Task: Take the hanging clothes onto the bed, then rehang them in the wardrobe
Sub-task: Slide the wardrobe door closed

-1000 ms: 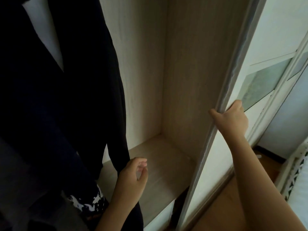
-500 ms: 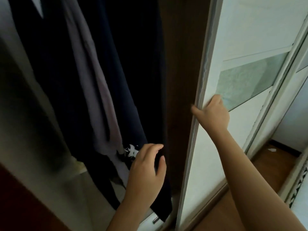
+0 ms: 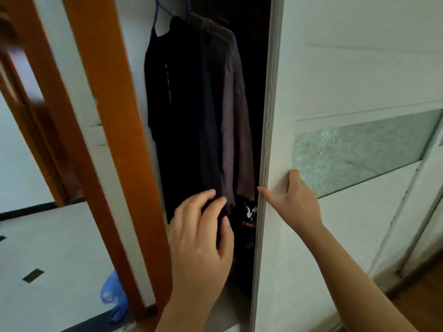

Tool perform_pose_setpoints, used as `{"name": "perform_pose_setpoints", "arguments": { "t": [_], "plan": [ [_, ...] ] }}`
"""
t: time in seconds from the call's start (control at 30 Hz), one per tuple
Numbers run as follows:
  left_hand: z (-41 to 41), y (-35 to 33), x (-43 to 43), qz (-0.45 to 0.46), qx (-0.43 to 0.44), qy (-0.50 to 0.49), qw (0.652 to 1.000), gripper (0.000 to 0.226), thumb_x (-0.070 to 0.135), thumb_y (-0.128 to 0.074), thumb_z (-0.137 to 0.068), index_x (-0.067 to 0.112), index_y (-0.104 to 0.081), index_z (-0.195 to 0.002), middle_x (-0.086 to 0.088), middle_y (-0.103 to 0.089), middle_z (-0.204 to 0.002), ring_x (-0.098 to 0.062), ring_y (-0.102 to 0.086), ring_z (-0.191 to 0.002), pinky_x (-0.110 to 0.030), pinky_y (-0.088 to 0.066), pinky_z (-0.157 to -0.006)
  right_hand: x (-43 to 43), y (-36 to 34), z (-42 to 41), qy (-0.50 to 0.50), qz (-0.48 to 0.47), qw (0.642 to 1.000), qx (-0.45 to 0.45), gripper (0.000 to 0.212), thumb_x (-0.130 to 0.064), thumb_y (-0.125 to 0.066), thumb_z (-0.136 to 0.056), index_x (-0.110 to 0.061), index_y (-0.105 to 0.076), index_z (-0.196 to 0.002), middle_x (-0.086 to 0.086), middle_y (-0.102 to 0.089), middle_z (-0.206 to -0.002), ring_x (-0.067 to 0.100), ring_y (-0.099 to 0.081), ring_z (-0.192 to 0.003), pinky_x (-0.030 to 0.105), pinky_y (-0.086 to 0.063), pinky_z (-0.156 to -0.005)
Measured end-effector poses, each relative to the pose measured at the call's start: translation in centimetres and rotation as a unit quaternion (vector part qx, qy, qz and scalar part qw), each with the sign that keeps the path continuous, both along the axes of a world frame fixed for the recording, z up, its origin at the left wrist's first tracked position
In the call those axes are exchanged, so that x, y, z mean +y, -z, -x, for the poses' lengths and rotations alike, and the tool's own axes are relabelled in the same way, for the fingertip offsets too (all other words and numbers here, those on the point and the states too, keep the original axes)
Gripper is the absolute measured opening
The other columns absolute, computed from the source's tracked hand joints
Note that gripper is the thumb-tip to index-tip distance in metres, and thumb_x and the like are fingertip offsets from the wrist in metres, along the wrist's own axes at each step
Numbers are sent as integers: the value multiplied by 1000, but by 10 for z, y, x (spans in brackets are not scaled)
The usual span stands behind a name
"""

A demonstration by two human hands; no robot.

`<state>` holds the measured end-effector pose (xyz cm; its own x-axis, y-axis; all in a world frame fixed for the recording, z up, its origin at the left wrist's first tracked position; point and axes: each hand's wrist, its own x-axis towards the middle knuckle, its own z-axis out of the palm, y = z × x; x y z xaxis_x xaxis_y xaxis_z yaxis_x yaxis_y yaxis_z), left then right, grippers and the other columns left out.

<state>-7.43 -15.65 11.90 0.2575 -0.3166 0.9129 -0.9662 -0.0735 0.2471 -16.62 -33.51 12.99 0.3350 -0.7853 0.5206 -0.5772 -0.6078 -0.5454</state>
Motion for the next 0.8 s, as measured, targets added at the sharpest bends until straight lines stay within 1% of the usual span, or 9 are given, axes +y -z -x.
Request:
{"name": "perform_pose_setpoints", "arguments": {
  "t": [0.1,0.17,0.23,0.3,0.4,0.47,0.53,0.67,0.8],
  "plan": [
    [-14,-3,20,51,-9,-59,997,29,20,-52,-84,16,-52,-113,-5,-52,-120,-20,-46,-112,-30,-37,-96,26,-1,-14,-32,-3,999,-4,59,-60,-61,-73,-12,-35,-94,-7,-38,-67,22,-45,-69,30,-33,-62],
    [-21,-4,34,70,5,-99,993,33,23,-52,-84,16,-50,-116,-6,-45,-125,-23,-43,-116,-30,-34,-100,41,-1,-20,-60,1,998,-8,57,-60,-62,-72,-16,-29,-90,-12,-33,-64,20,-44,-68,30,-33,-62],
    [-25,-7,46,76,37,-130,988,40,27,-51,-84,17,-46,-122,-6,-40,-130,-22,-39,-119,-30,-31,-102,54,-2,-26,-89,3,996,-9,56,-58,-63,-72,-18,-27,-89,-16,-31,-64,18,-43,-68,29,-31,-61],
    [-32,-8,54,70,87,-136,984,48,33,-47,-83,19,-39,-129,-5,-36,-134,-20,-34,-123,-34,-31,-100,66,-2,-32,-114,6,993,-9,54,-57,-64,-72,-19,-29,-89,-18,-31,-64,15,-43,-68,25,-28,-54],
    [-44,-4,59,39,157,-103,981,56,38,-46,-84,23,-31,-136,-5,-38,-140,-8,-28,-126,-35,-28,-100,81,-2,-40,-137,12,991,-5,50,-56,-62,-74,-19,-32,-88,-17,-34,-63,12,-42,-60,13,-24,-48],
    [-52,-1,60,23,217,-56,974,55,32,-54,-87,30,-30,-136,5,-39,-136,0,-26,-123,-30,-28,-101,88,-2,-46,-147,18,989,-2,48,-55,-61,-75,-17,-34,-85,-15,-35,-62,3,-39,-54,15,-24,-47],
    [-57,2,60,10,264,-10,964,53,24,-57,-87,37,-28,-129,17,-37,-127,1,-30,-120,-27,-30,-100,94,-2,-50,-158,16,987,0,47,-54,-61,-77,-17,-33,-84,-14,-35,-61,-1,-36,-53,16,-24,-46],
    [-60,8,59,2,288,29,957,52,23,-56,-86,39,-27,-126,20,-39,-124,0,-39,-117,-23,-34,-99,103,-3,-57,-179,5,984,15,42,-53,-56,-81,-18,-31,-85,-14,-36,-63,-1,-37,-54,16,-26,-48],
    [-60,9,56,17,303,44,952,51,21,-55,-87,39,-29,-125,35,-36,-112,11,-44,-104,-24,-41,-95,111,-3,-62,-197,5,980,23,37,-50,-52,-86,-19,-31,-86,-15,-37,-63,-1,-38,-54,17,-27,-48]
  ]
}}
